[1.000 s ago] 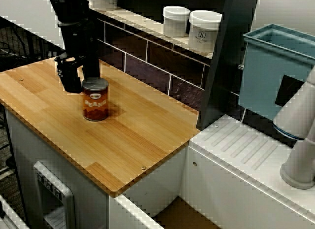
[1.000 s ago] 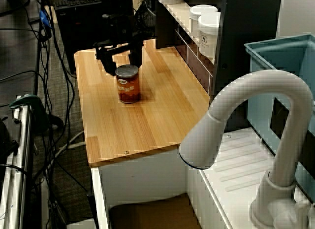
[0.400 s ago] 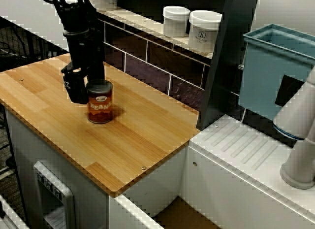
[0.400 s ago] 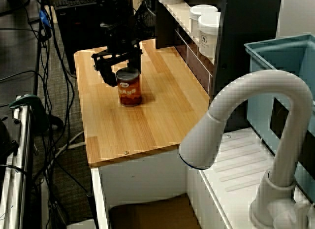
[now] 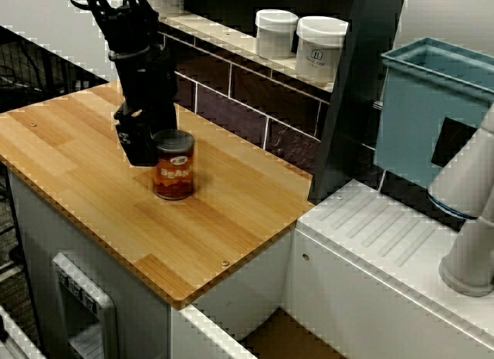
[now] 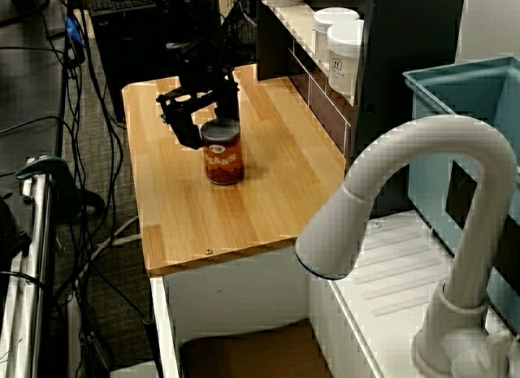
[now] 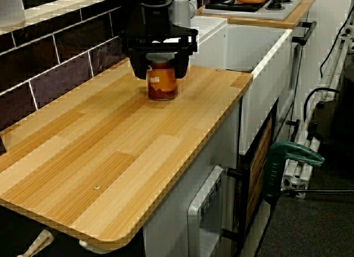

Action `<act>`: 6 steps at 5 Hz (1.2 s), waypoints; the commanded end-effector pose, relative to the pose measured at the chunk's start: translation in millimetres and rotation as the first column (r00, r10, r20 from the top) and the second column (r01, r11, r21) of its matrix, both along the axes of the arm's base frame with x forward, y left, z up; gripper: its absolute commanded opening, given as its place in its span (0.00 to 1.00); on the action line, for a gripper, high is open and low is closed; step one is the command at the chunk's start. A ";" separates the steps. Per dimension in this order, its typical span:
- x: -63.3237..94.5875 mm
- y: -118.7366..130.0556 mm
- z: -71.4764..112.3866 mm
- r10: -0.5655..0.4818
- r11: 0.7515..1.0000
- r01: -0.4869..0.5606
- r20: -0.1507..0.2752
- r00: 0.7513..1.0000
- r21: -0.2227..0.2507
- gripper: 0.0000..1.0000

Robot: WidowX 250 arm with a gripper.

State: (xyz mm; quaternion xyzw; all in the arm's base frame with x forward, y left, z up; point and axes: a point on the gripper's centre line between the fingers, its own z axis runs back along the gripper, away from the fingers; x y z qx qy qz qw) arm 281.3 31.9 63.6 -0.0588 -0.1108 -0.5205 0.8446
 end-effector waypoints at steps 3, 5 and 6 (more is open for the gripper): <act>2.8 -40.7 16.4 0.006 1.000 -0.005 0.027 1.000 -0.015 1.00; 5.8 -31.2 27.2 0.025 1.000 -0.025 0.008 1.000 -0.013 1.00; 6.6 -22.0 35.3 0.021 1.000 -0.021 0.007 1.000 0.006 1.00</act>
